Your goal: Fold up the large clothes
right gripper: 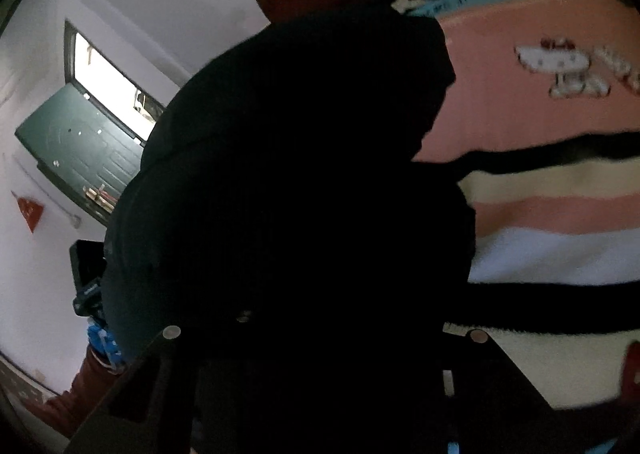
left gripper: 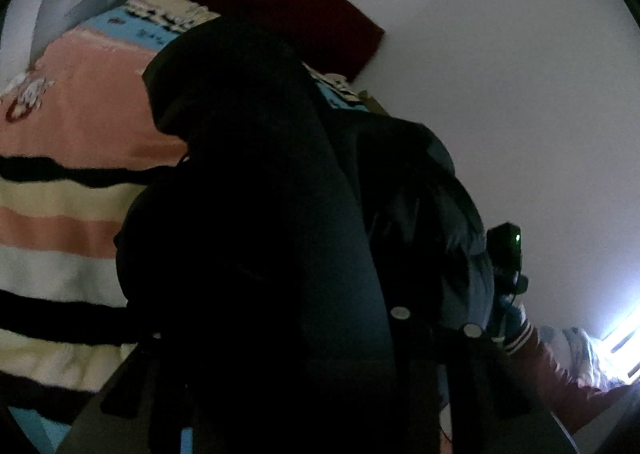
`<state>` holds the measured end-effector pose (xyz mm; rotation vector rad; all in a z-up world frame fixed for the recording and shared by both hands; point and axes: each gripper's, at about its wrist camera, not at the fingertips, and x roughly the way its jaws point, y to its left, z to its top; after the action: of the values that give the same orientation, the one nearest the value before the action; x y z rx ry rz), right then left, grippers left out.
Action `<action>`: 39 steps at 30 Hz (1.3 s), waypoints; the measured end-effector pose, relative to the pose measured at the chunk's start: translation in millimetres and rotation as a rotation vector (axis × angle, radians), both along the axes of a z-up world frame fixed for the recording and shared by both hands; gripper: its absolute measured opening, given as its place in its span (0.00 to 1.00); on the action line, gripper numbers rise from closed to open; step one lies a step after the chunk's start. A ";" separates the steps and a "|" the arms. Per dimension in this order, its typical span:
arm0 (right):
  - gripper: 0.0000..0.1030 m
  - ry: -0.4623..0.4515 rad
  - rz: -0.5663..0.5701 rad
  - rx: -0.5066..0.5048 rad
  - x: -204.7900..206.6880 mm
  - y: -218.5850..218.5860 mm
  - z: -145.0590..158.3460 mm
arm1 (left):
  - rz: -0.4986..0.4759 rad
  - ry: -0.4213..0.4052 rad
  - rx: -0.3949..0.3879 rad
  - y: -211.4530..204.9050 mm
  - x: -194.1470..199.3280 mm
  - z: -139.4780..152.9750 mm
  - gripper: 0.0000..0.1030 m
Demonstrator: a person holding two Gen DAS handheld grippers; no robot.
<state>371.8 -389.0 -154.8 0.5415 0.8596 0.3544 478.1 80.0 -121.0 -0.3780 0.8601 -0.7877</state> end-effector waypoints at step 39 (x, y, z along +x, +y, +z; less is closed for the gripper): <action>0.96 0.145 -0.215 -0.312 -132.9 2.8 9.3 | 0.370 0.106 0.224 135.6 -119.1 -14.0 0.62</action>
<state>238.9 -386.2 -145.5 0.3663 0.9648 -0.0175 358.9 215.5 -135.0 -0.3673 0.9329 -0.3278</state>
